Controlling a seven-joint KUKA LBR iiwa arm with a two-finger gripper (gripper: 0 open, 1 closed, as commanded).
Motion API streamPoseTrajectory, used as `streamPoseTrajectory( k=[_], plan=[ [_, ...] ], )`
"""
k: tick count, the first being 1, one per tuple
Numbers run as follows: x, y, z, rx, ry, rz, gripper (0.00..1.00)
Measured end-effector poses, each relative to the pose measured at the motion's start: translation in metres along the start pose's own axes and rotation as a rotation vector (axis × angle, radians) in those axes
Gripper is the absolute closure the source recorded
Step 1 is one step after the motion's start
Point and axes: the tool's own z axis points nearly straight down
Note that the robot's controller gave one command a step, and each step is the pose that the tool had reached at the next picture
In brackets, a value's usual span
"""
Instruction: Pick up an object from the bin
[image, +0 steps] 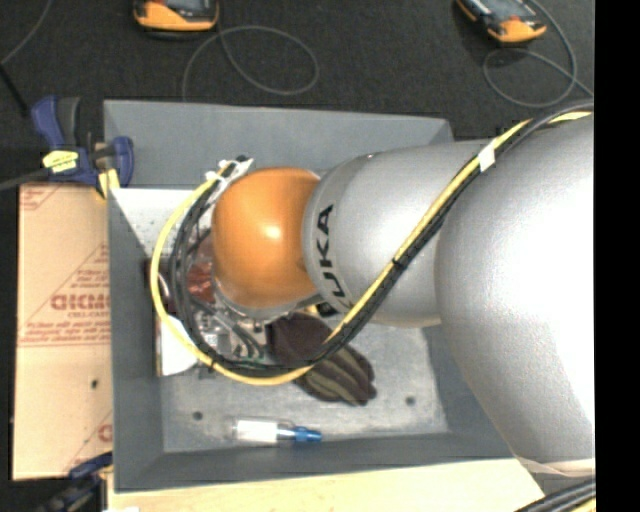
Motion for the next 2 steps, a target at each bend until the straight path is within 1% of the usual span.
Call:
streamPoseTrajectory(
  k=[1,2],
  plan=[
    [-0.0013,0.0004,-0.0093,-0.001,-0.003,-0.001,1.0],
    [-0.0013,0.0002,-0.0139,-0.001,-0.002,-0.001,1.0]
  ],
)
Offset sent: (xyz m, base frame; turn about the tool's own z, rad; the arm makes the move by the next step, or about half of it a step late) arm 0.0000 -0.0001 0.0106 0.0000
